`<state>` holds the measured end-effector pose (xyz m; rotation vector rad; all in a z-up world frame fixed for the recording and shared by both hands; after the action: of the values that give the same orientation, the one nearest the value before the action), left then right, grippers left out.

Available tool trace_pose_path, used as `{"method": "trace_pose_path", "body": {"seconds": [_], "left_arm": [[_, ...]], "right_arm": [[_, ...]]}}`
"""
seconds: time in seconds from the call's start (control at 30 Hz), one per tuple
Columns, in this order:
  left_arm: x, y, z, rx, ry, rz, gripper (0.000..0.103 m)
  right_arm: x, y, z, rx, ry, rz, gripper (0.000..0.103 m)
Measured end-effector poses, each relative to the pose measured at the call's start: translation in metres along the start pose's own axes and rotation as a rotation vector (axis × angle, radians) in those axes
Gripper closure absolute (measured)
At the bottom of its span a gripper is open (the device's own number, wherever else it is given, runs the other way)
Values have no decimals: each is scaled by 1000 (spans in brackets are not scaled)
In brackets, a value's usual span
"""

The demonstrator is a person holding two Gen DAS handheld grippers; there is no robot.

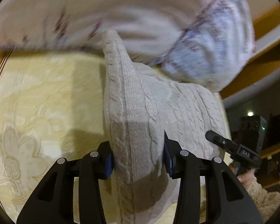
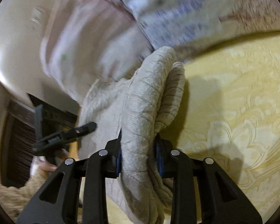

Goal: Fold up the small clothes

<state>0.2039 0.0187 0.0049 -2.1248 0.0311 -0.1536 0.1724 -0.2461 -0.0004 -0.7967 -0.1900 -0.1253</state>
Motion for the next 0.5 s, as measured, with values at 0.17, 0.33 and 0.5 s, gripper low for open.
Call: {"method": "trace_pose_path", "body": {"seconds": [0.17,0.33,0.5], "left_arm": [[-4,10,5,5,-41,-55,37],[-11,-19,-10,132,6,-172,25],[-25,-48,-47,183,192,-310,14]], "right_arm": [[-4,5,-18,25,96,7,67],[3,-32,-15,-17,80,-131,61],[18,-27,-11,-39,45,-95,64]]}}
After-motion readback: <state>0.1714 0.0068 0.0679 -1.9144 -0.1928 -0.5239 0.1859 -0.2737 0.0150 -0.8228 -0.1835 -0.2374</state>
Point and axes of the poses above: each gripper's, at about its wrist camera, not at the fingertips, and y roughly the way its jaws point, z to its left, x to its top, the point moved 3 cm from there along y, roughly the way its jaws point, and after that the axes turned 15 degrees about z, right-handed, at the moved point
